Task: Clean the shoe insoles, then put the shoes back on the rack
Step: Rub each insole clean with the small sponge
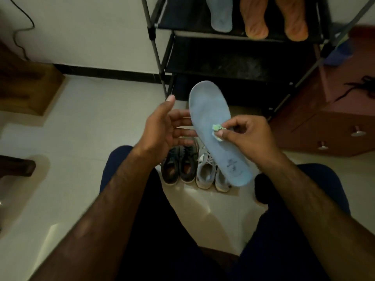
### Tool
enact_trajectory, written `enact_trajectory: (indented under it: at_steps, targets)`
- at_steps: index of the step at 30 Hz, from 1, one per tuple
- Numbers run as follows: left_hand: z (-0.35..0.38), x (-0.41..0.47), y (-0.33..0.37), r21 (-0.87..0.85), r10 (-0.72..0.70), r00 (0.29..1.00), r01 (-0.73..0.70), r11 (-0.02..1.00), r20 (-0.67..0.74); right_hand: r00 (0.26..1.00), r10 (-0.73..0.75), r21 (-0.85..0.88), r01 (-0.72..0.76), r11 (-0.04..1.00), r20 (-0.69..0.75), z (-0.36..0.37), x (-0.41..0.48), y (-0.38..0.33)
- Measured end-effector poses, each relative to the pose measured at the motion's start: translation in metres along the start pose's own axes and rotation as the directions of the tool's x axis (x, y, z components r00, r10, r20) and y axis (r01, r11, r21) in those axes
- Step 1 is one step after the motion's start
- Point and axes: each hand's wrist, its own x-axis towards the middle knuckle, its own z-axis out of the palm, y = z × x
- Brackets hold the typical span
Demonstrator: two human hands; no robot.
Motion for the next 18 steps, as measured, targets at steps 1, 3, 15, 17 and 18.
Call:
enact_trajectory:
  at_steps: [1,3,15,17,18]
  targets:
    - [-0.002,0.003,0.004,0.061,0.026,1.000,-0.027,0.998,0.014,0.999,0.044,0.142,-0.040,0.989,-0.027,0.000,0.004,-0.003]
    - [0.003,0.005,0.005,0.233,0.037,0.998,-0.047,0.971,0.048,0.993,0.102,0.320,-0.076,0.944,-0.064,0.003,0.012,-0.009]
    - [0.003,0.046,0.026,0.298,0.177,0.977,-0.135,0.945,-0.118,0.996,0.066,0.068,-0.069,0.995,0.052,0.009,0.058,-0.042]
    - [-0.001,0.058,0.039,0.320,0.190,0.977,-0.150,0.935,-0.099,0.997,0.075,0.076,-0.077,0.994,0.029,0.011,0.073,-0.048]
    - [-0.002,0.066,0.047,0.326,0.196,0.976,-0.158,0.932,-0.089,0.997,0.078,0.082,-0.078,0.994,0.011,0.012,0.086,-0.051]
